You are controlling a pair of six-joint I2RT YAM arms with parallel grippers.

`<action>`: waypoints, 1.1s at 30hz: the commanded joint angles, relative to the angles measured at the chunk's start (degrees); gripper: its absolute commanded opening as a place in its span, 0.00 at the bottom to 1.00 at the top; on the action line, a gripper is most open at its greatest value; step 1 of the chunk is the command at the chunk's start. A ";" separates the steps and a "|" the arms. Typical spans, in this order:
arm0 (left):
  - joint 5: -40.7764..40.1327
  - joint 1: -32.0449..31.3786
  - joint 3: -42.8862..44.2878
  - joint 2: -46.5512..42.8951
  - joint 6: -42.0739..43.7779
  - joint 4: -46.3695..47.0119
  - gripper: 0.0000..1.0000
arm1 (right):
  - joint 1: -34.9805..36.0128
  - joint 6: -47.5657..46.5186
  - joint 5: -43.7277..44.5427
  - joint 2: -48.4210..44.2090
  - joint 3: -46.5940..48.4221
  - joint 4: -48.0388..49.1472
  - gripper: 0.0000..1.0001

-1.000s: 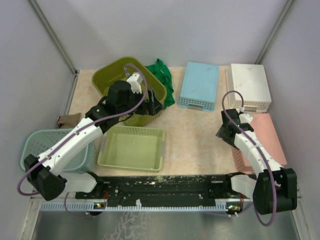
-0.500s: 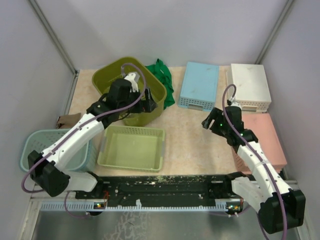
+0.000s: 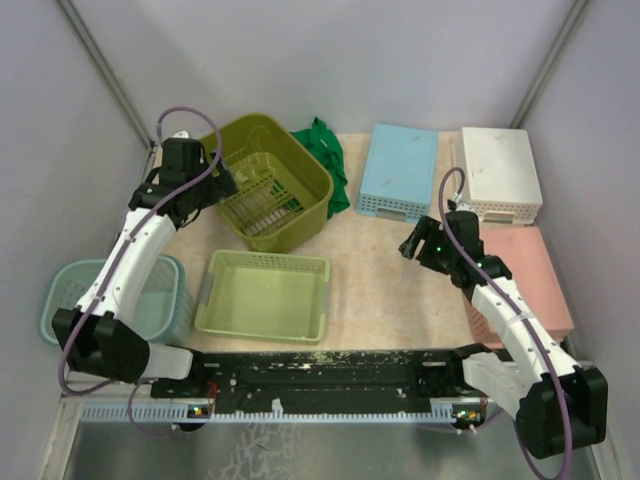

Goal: Turn the large container upside down

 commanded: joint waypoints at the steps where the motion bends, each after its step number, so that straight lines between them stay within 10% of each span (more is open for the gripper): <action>1: -2.60 3.31 -1.21 2.93 -1.70 -1.15 0.99 | 0.15 -1.40 -1.19 1.64 0.86 3.08 0.70; 9: -0.96 3.36 -4.69 7.94 -2.83 3.17 0.83 | 0.14 -1.96 -1.06 2.71 1.04 3.00 0.70; 23: -2.72 3.36 6.42 8.39 0.73 6.06 0.03 | 0.13 -1.75 -1.01 3.69 0.66 3.77 0.69; 33: 1.65 3.22 14.74 4.88 8.53 12.26 0.00 | 0.10 -2.05 -0.55 2.89 0.93 3.11 0.68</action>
